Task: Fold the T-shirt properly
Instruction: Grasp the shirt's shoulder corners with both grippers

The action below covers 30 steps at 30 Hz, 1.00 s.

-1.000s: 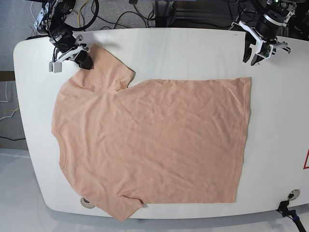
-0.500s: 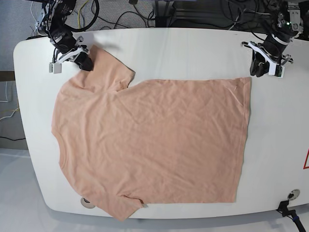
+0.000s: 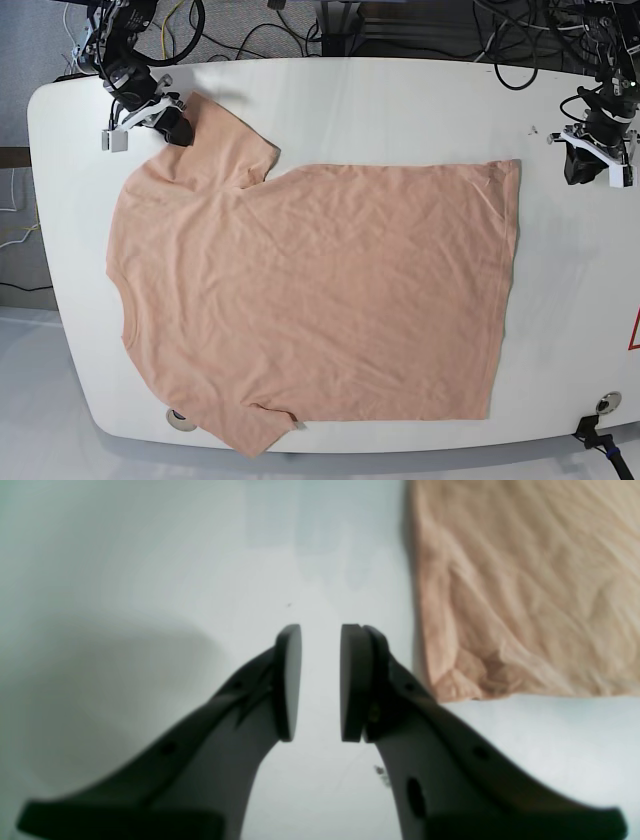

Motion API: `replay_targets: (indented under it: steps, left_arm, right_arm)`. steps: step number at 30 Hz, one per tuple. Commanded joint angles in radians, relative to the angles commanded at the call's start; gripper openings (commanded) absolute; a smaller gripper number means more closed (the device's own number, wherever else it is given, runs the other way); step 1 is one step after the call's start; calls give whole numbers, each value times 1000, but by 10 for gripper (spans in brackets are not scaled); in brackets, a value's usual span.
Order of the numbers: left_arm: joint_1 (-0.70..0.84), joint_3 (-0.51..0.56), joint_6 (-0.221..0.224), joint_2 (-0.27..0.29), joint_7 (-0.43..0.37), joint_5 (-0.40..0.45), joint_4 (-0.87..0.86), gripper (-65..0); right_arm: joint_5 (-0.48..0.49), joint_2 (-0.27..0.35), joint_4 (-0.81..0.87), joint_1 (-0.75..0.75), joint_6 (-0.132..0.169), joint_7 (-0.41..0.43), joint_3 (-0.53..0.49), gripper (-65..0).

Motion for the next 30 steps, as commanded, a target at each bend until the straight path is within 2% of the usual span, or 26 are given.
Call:
replay_targets:
  steps: [7,12,14,19,23,25,29,30]
  left_arm:
    - [-54,109,-16,5,51,9,-16,-471]
    - [-83,174,-43,4,68,19,-33,-475]
    - [-90,187,-69,6,78,19,-40,-475]
    - [-91,189,-190,19,111,12,-39,-480]
    - [-71,151,-280,49,207,-23,-36,-454]
    - [-61,142,-304,61,240,-38,-35,-450]
    - [-46,149,-293,86,228,-31,-32,-460]
    - [-57,144,-296,81,248,-3,-41,-446]
  right_arm:
    - [8,2,4,0,0,10,2,-650]
    - [6,4,3,0,0,9,0,-650]
    - [10,3,6,2,0,15,3,-650]
    - [12,4,2,5,0,16,1,-650]
    - [13,4,4,6,0,20,-1,-650]
    - [13,3,3,7,0,20,0,-650]
    - [16,2,10,9,0,18,0,-650]
    - [14,4,11,5,0,19,-2,-650]
